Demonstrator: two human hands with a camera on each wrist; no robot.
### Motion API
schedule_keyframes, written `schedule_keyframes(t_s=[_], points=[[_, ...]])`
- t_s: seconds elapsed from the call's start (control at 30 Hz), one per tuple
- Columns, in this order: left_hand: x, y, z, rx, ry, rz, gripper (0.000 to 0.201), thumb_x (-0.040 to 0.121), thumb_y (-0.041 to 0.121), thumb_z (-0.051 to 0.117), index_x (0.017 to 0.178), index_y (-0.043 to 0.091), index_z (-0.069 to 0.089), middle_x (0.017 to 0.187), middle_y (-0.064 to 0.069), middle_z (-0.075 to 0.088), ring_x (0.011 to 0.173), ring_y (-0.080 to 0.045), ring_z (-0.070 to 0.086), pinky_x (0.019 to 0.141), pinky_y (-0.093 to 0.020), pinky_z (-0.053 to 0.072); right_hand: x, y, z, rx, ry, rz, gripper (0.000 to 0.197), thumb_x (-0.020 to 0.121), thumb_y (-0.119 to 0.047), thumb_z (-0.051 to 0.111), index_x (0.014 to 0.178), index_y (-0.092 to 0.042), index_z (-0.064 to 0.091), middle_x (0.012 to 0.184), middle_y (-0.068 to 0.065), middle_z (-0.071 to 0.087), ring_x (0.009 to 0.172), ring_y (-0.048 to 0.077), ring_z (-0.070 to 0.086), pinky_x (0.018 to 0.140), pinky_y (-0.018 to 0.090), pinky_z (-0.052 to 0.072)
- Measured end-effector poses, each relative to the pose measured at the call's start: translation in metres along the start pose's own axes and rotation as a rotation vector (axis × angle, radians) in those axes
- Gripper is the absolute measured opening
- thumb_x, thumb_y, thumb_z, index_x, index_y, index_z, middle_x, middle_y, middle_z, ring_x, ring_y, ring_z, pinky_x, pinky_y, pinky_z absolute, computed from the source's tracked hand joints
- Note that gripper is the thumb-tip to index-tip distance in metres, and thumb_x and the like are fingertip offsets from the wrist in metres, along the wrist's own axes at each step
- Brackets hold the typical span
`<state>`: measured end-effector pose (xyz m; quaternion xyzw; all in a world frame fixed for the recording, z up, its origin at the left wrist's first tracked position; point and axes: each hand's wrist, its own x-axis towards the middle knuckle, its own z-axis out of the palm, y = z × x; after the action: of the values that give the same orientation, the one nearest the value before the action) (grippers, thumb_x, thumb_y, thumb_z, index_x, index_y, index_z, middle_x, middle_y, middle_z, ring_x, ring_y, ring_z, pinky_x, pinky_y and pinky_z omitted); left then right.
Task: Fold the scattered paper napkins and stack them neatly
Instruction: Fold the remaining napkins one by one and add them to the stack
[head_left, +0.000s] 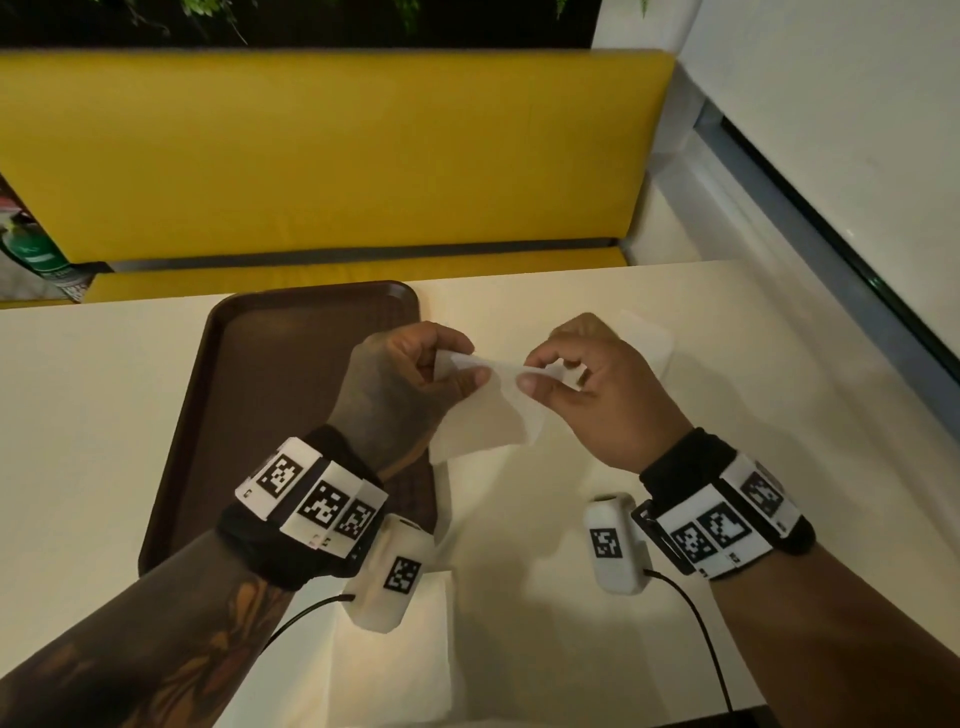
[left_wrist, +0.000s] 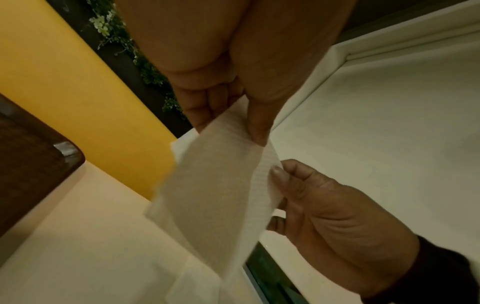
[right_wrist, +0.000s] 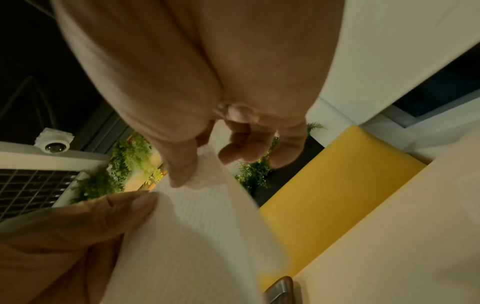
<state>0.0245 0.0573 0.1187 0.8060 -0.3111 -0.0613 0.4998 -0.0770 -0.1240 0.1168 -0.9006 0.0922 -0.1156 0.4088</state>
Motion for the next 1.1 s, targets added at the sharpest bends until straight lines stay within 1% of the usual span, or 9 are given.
schedule_keyframes(t_s=[0.1, 0.2, 0.4, 0.5, 0.6, 0.7, 0.87, 1.03, 1.1], points=[[-0.003, -0.002, -0.001, 0.247, 0.021, 0.147, 0.015, 0.079, 0.033, 0.070, 0.086, 0.021, 0.066, 0.097, 0.006, 0.054, 0.082, -0.009, 0.054, 0.065, -0.017, 0.048, 0.002, -0.001, -0.002, -0.021, 0.017, 0.014, 0.005, 0.087, -0.029, 0.069, 0.090, -0.027, 0.066, 0.116, -0.008, 0.056, 0.109, 0.009, 0.045, 0.083, 0.011, 0.034], [-0.001, -0.005, -0.003, 0.302, -0.021, 0.129, 0.013, 0.081, 0.038, 0.063, 0.082, 0.025, 0.060, 0.103, 0.009, 0.049, 0.092, -0.012, 0.052, 0.070, -0.014, 0.041, 0.004, -0.006, -0.006, 0.120, -0.020, 0.014, 0.010, 0.091, -0.022, 0.065, 0.088, -0.013, 0.064, 0.086, -0.002, 0.066, 0.079, 0.002, 0.056, 0.068, 0.019, 0.042], [-0.005, -0.007, -0.008, 0.195, -0.098, 0.008, 0.017, 0.088, 0.032, 0.060, 0.089, 0.016, 0.060, 0.119, -0.008, 0.060, 0.104, -0.022, 0.059, 0.079, -0.031, 0.050, 0.001, -0.008, 0.004, 0.234, -0.039, 0.069, 0.015, 0.095, -0.020, 0.060, 0.084, -0.011, 0.056, 0.073, 0.016, 0.063, 0.068, 0.033, 0.057, 0.061, 0.041, 0.051], [-0.011, -0.005, -0.013, 0.019, -0.159, -0.117, 0.006, 0.091, 0.027, 0.056, 0.086, 0.027, 0.054, 0.089, 0.003, 0.063, 0.079, -0.015, 0.063, 0.060, -0.021, 0.054, 0.000, -0.013, 0.012, 0.281, -0.105, 0.103, 0.014, 0.091, -0.022, 0.065, 0.087, -0.014, 0.055, 0.075, 0.011, 0.064, 0.066, 0.027, 0.059, 0.058, 0.034, 0.049], [-0.015, -0.008, -0.018, -0.069, -0.157, -0.197, 0.005, 0.088, 0.024, 0.060, 0.091, 0.024, 0.055, 0.088, 0.003, 0.063, 0.077, -0.012, 0.063, 0.061, -0.016, 0.054, 0.000, -0.017, 0.020, 0.296, -0.169, 0.112, 0.013, 0.088, -0.016, 0.069, 0.082, -0.010, 0.060, 0.068, -0.002, 0.061, 0.058, 0.007, 0.055, 0.055, 0.022, 0.046], [-0.023, -0.012, -0.024, -0.196, -0.203, -0.294, 0.029, 0.081, 0.022, 0.067, 0.106, 0.009, 0.059, 0.100, -0.009, 0.070, 0.087, -0.023, 0.070, 0.072, -0.034, 0.060, 0.001, -0.019, 0.026, 0.342, -0.154, 0.173, 0.015, 0.091, -0.016, 0.065, 0.081, -0.010, 0.056, 0.070, 0.002, 0.060, 0.061, 0.014, 0.056, 0.051, 0.027, 0.047], [-0.041, -0.025, -0.034, -0.235, -0.253, -0.437, 0.032, 0.074, 0.020, 0.073, 0.103, 0.012, 0.062, 0.101, -0.006, 0.072, 0.091, -0.023, 0.070, 0.078, -0.037, 0.059, -0.008, -0.021, 0.040, 0.326, -0.257, 0.233, 0.014, 0.090, -0.014, 0.067, 0.085, -0.005, 0.057, 0.076, 0.010, 0.058, 0.062, 0.019, 0.052, 0.049, 0.024, 0.044], [-0.070, -0.048, -0.045, -0.024, -0.348, -0.557, 0.035, 0.076, 0.015, 0.075, 0.100, 0.026, 0.051, 0.096, 0.003, 0.065, 0.085, -0.013, 0.065, 0.067, -0.025, 0.056, -0.025, -0.022, 0.067, 0.215, -0.464, 0.266, 0.013, 0.089, -0.014, 0.068, 0.087, -0.005, 0.059, 0.075, 0.002, 0.064, 0.054, 0.005, 0.060, 0.048, 0.018, 0.045], [-0.090, -0.056, -0.048, -0.016, -0.411, -0.601, 0.042, 0.076, 0.014, 0.076, 0.105, 0.024, 0.049, 0.098, 0.000, 0.065, 0.082, -0.016, 0.067, 0.062, -0.025, 0.057, -0.034, -0.022, 0.080, 0.173, -0.542, 0.259, 0.014, 0.087, -0.015, 0.070, 0.088, -0.007, 0.059, 0.081, 0.007, 0.068, 0.065, 0.018, 0.068, 0.052, 0.026, 0.054]])
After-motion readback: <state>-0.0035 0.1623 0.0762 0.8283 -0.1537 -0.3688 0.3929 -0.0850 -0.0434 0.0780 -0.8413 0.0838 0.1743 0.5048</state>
